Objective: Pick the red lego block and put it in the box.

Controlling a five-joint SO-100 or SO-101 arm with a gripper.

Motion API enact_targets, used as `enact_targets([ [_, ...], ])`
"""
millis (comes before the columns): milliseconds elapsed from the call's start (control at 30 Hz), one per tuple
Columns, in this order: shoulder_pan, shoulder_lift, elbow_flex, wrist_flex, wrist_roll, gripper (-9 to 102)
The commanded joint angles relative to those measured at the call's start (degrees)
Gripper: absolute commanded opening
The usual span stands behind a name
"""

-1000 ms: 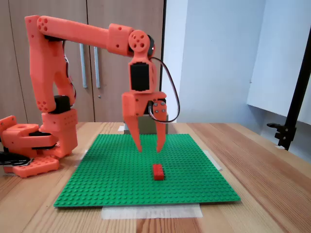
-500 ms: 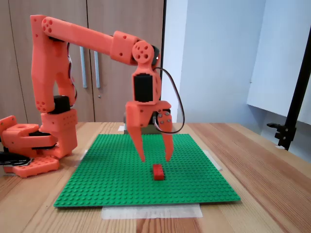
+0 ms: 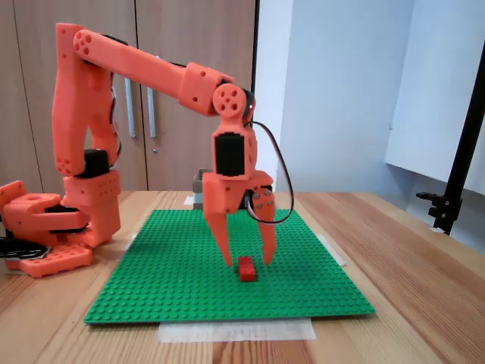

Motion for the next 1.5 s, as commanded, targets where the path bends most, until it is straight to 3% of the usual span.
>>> enact_targets([
  [0,-0.79,0.0,-2.29,-0.88,-0.09,26],
  [1000,-1.58,-0.62,2.2,-4.48,0.88,25],
  [1467,-1.41,-0.09,2.29,-5.27,0.18,15],
])
